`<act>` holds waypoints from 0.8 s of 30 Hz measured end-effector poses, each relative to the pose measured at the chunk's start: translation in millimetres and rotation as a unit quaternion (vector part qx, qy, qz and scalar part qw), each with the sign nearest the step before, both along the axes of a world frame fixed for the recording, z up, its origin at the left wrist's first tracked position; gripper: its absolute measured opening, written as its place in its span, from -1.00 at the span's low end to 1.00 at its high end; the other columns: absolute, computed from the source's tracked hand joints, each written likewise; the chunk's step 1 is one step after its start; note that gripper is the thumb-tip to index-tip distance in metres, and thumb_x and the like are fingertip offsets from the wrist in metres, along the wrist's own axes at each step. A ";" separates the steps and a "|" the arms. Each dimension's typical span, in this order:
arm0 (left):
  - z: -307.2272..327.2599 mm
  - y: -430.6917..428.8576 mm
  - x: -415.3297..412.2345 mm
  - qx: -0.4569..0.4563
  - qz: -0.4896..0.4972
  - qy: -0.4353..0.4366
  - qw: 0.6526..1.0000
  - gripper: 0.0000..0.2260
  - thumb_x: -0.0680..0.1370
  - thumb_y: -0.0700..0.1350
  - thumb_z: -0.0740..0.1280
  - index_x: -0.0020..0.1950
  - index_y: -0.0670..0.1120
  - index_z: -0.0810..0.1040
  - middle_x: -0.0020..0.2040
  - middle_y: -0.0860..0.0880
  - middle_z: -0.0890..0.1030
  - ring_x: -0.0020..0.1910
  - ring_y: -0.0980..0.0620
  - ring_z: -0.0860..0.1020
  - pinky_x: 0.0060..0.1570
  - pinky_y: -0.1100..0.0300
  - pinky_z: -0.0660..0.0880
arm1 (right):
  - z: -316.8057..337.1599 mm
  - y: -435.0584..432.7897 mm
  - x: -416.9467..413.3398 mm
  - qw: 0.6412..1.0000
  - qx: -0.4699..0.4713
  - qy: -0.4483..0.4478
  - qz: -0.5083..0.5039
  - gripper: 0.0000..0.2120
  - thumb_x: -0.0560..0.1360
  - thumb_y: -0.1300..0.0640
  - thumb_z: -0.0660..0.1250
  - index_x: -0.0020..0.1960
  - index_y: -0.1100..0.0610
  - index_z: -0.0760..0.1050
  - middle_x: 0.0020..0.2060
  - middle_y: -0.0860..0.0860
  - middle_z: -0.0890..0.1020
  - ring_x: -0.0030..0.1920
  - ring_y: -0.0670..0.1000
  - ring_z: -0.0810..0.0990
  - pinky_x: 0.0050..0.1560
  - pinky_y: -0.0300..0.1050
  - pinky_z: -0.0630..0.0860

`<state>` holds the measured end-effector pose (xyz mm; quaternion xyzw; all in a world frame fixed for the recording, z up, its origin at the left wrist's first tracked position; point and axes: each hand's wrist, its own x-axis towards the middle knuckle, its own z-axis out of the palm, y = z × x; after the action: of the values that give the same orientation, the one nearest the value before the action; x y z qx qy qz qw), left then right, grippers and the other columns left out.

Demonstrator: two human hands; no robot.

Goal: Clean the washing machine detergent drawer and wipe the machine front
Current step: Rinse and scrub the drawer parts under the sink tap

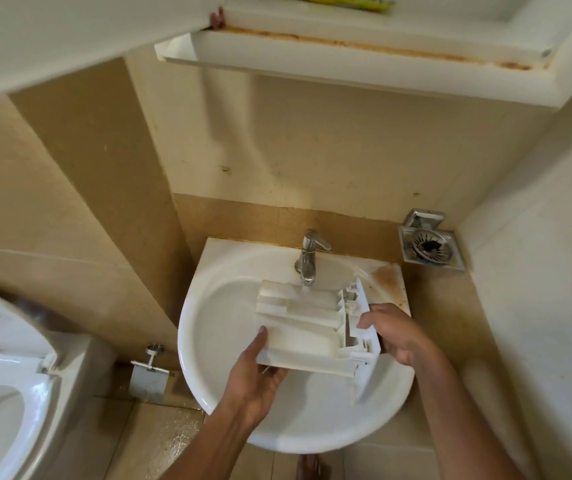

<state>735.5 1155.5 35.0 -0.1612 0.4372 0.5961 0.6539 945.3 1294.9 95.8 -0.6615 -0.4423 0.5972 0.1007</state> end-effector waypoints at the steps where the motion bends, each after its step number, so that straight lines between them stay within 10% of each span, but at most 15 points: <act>1: -3.4 -0.7 -8.4 -0.008 -0.003 0.033 0.999 -0.59 0.43 -0.17 0.55 0.26 -0.15 0.59 0.16 -0.23 0.68 0.11 -0.26 0.67 -0.06 -0.11 0.66 | 1.8 0.3 1.4 1.000 0.007 -0.008 -0.003 -0.71 0.46 0.37 0.25 0.15 0.38 0.55 -0.06 0.32 0.65 -0.16 0.24 0.65 -0.17 0.04 0.60; 7: -2.3 15.8 -36.2 -0.029 -0.266 0.321 0.908 -0.61 0.51 -0.03 0.51 0.28 -0.14 0.57 0.11 -0.11 0.70 0.10 -0.15 0.66 0.26 -0.17 0.56 | -4.7 -10.9 18.2 0.996 0.037 -0.051 0.057 -0.75 0.53 0.30 0.26 0.08 0.13 0.66 -0.10 0.11 0.75 -0.02 0.21 0.72 0.09 0.18 0.61; 10: -10.2 23.3 -26.7 -0.041 -0.351 0.385 0.852 -0.71 0.58 -0.05 0.42 0.24 -0.16 0.58 0.09 -0.15 0.69 0.06 -0.15 0.67 0.14 -0.12 0.63 | -3.8 -17.5 10.0 0.985 0.056 -0.113 0.115 -0.87 0.54 0.25 0.29 -0.05 0.14 0.61 -0.21 0.04 0.67 -0.21 0.09 0.60 -0.15 -0.08 0.47; 14: -29.1 17.0 -17.4 -0.054 -0.365 0.439 0.819 -0.71 0.63 -0.14 0.33 0.34 -0.18 0.58 0.20 -0.18 0.65 0.15 -0.17 0.62 0.18 -0.01 0.58 | 3.3 -36.3 -37.6 0.875 0.287 -0.356 0.160 -0.74 0.54 0.27 0.33 0.23 0.19 0.53 0.13 0.09 0.58 0.11 0.08 0.55 0.01 -0.13 0.46; 16: -30.6 16.3 -15.5 -0.060 -0.385 0.479 0.787 -0.69 0.62 -0.16 0.30 0.34 -0.20 0.56 0.22 -0.18 0.64 0.16 -0.17 0.60 0.24 -0.05 0.54 | 2.9 -51.8 -79.1 0.875 0.399 -0.261 0.080 -0.72 0.53 0.28 0.31 0.23 0.18 0.57 0.14 0.07 0.60 0.11 0.05 0.55 0.05 -0.16 0.46; 19: -21.0 31.4 -7.8 -0.069 -0.344 0.588 0.729 -0.66 0.57 -0.21 0.29 0.33 -0.23 0.50 0.30 -0.20 0.52 0.28 -0.23 0.52 0.35 -0.04 0.46 | -14.5 -49.4 -131.5 0.970 0.181 -0.018 -0.159 -0.80 0.53 0.29 0.21 0.01 0.17 0.60 -0.02 0.09 0.66 -0.05 0.07 0.59 -0.05 -0.12 0.46; 22: -1.0 61.0 1.6 -0.019 -0.225 0.529 0.818 -0.69 0.63 -0.19 0.25 0.36 -0.10 0.56 0.31 -0.02 0.56 0.32 -0.06 0.51 0.33 0.08 0.43 | -39.8 -32.3 -146.7 0.878 -0.037 0.209 -0.429 -0.77 0.56 0.27 0.19 -0.24 0.16 0.51 -0.32 0.07 0.57 -0.32 0.02 0.51 -0.29 -0.10 0.41; 24: 10.1 83.7 7.1 -0.003 -0.188 0.361 0.913 -0.78 0.65 -0.10 0.21 0.03 -0.01 0.67 0.05 0.03 0.68 0.09 0.00 0.60 0.07 0.12 0.55 | -55.3 -21.4 -145.3 0.821 -0.067 0.301 -0.480 -0.78 0.57 0.25 0.22 -0.24 0.14 0.51 -0.35 0.04 0.58 -0.32 0.00 0.55 -0.23 -0.08 0.47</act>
<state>742.6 1239.2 45.1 0.1485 0.6673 0.4787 0.5509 799.9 1273.5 40.5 -0.5828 0.0243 0.6706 0.4583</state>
